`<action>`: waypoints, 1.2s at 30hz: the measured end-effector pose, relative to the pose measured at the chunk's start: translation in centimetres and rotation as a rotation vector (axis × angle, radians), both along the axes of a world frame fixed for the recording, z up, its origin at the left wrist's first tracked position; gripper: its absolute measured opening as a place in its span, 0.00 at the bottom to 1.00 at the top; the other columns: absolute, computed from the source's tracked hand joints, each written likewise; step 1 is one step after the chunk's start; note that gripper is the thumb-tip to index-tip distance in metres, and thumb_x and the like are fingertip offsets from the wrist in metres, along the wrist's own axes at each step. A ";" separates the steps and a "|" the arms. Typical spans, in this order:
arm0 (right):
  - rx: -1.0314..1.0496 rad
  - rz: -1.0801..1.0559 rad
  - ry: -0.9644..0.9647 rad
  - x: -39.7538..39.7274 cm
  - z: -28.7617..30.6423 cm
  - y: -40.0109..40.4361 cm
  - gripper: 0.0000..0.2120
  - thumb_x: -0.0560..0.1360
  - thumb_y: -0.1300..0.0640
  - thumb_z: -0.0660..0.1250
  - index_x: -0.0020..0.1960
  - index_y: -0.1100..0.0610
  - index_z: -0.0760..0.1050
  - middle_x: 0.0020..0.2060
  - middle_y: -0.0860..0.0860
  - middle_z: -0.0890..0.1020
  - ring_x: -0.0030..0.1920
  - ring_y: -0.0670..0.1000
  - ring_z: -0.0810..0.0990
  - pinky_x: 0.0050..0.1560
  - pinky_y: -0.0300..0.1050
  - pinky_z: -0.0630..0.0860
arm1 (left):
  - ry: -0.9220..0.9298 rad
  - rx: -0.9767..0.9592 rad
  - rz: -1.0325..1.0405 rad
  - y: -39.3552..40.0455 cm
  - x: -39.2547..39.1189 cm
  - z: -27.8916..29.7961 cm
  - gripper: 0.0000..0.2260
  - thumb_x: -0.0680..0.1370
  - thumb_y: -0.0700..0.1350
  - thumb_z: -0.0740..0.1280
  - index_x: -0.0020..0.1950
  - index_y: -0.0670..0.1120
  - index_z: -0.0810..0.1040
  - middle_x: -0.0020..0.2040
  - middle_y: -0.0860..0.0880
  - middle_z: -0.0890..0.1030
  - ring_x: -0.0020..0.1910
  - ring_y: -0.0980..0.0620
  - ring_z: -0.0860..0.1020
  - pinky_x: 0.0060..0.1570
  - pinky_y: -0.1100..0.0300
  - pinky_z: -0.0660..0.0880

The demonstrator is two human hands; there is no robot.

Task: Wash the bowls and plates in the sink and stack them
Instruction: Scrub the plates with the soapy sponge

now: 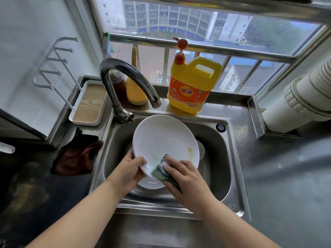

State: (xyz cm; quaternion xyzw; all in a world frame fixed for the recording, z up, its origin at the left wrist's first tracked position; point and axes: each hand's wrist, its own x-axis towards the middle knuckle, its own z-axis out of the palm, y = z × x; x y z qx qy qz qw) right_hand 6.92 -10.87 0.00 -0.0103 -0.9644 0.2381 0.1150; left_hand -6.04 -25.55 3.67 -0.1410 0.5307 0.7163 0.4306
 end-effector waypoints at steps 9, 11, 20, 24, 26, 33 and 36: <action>-0.176 -0.115 -0.112 -0.6 0.0 -1.1 0.24 0.71 0.44 0.64 0.66 0.48 0.72 0.67 0.52 0.73 0.59 0.54 0.73 0.63 0.45 0.69 | -0.014 0.004 0.058 0.0 -0.3 -0.8 0.15 0.77 0.29 0.56 0.53 0.44 0.76 0.48 0.41 0.82 0.45 0.44 0.80 0.35 0.58 0.81; -0.177 -0.123 -0.116 -0.7 0.0 -1.1 0.24 0.71 0.43 0.63 0.66 0.48 0.73 0.66 0.51 0.74 0.59 0.53 0.73 0.63 0.44 0.68 | -0.020 0.004 0.069 -0.2 -0.3 -0.8 0.14 0.77 0.29 0.57 0.54 0.44 0.75 0.48 0.41 0.82 0.45 0.44 0.80 0.35 0.58 0.81; -0.104 -0.060 -0.052 -1.1 -0.3 -0.8 0.18 0.72 0.47 0.65 0.62 0.48 0.77 0.64 0.53 0.76 0.54 0.58 0.77 0.57 0.50 0.75 | -0.023 -0.010 0.097 -0.7 -0.5 -0.8 0.14 0.77 0.30 0.56 0.54 0.44 0.75 0.50 0.41 0.80 0.47 0.44 0.80 0.33 0.59 0.80; -0.041 -0.043 -0.058 -1.0 -0.7 0.6 0.18 0.72 0.47 0.64 0.61 0.47 0.77 0.64 0.53 0.76 0.54 0.58 0.77 0.58 0.53 0.75 | -0.038 -0.012 0.098 -0.8 -0.8 -0.8 0.15 0.77 0.29 0.57 0.54 0.45 0.75 0.52 0.41 0.80 0.48 0.45 0.79 0.33 0.59 0.80; -0.028 -0.072 -0.063 -0.9 -0.9 1.2 0.19 0.72 0.48 0.64 0.61 0.47 0.77 0.64 0.53 0.76 0.54 0.59 0.77 0.57 0.54 0.75 | -0.038 -0.026 0.081 -1.0 -0.9 -0.8 0.15 0.77 0.29 0.57 0.54 0.45 0.75 0.52 0.42 0.80 0.48 0.45 0.79 0.34 0.59 0.81; -0.079 -0.241 -0.139 -1.5 -0.3 0.5 0.23 0.68 0.49 0.68 0.62 0.50 0.77 0.62 0.55 0.77 0.54 0.59 0.77 0.59 0.53 0.74 | -0.037 -0.015 0.090 -0.7 -1.1 -0.8 0.15 0.77 0.30 0.57 0.55 0.45 0.76 0.53 0.42 0.80 0.49 0.45 0.79 0.35 0.59 0.81; -0.159 -0.167 -0.114 -1.6 0.4 -1.8 0.21 0.71 0.47 0.66 0.63 0.49 0.77 0.63 0.55 0.77 0.54 0.58 0.76 0.60 0.48 0.70 | -0.028 0.008 0.087 -0.5 -1.1 -0.9 0.15 0.77 0.29 0.57 0.55 0.44 0.76 0.51 0.41 0.81 0.47 0.45 0.80 0.35 0.58 0.80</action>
